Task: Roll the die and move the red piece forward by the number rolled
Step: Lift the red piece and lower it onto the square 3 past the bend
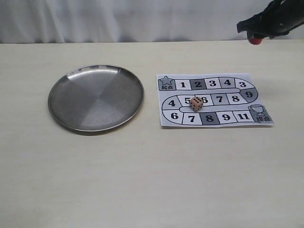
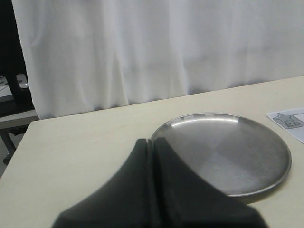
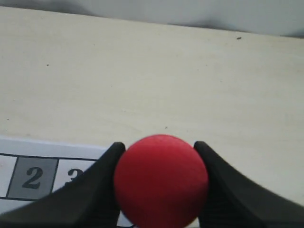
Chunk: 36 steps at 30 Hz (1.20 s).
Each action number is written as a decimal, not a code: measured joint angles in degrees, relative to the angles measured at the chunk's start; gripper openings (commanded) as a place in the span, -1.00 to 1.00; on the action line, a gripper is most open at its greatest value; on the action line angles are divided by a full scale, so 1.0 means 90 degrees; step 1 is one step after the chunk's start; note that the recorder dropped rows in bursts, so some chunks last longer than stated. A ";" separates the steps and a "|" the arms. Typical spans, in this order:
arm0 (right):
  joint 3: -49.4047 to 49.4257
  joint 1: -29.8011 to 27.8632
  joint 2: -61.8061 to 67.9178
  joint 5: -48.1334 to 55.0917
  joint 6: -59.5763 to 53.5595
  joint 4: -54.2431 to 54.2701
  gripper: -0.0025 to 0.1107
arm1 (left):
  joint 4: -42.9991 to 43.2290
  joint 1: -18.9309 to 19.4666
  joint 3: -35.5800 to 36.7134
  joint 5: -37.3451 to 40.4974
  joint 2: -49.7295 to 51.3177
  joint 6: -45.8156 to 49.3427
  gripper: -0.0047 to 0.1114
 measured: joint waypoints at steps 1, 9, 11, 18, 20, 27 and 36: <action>0.0040 -0.0031 0.0085 0.0000 0.0000 0.0000 -0.88 | 0.0000 0.0000 0.0000 0.0000 0.0000 0.0000 -0.92; 0.0349 -0.0116 0.1303 -0.0205 0.0114 -0.0018 -0.88 | 0.0000 0.0000 0.0000 0.0000 0.0000 0.0000 -0.92; 0.0363 -0.0116 0.1536 -0.0239 0.0124 0.0001 -0.88 | 0.0000 0.0000 0.0000 0.0000 0.0000 0.0000 -0.92; 0.0310 -0.0116 0.1665 -0.0510 0.0124 0.0238 -0.88 | 0.0000 0.0000 0.0000 0.0000 0.0000 0.0000 -0.92; 0.0299 -0.0116 0.1665 -0.0507 0.0124 0.0254 -0.88 | 0.0000 0.0000 0.0000 0.0000 0.0000 0.0000 -0.92; 0.0299 -0.0116 0.1664 -0.0550 0.0124 0.0284 -0.88 | 0.0000 0.0000 0.0000 0.0000 0.0000 0.0000 -0.92; 0.0362 -0.0116 -0.0367 0.0156 0.0149 0.0145 -0.88 | 0.0000 0.0000 0.0000 0.0000 0.0000 0.0000 -0.92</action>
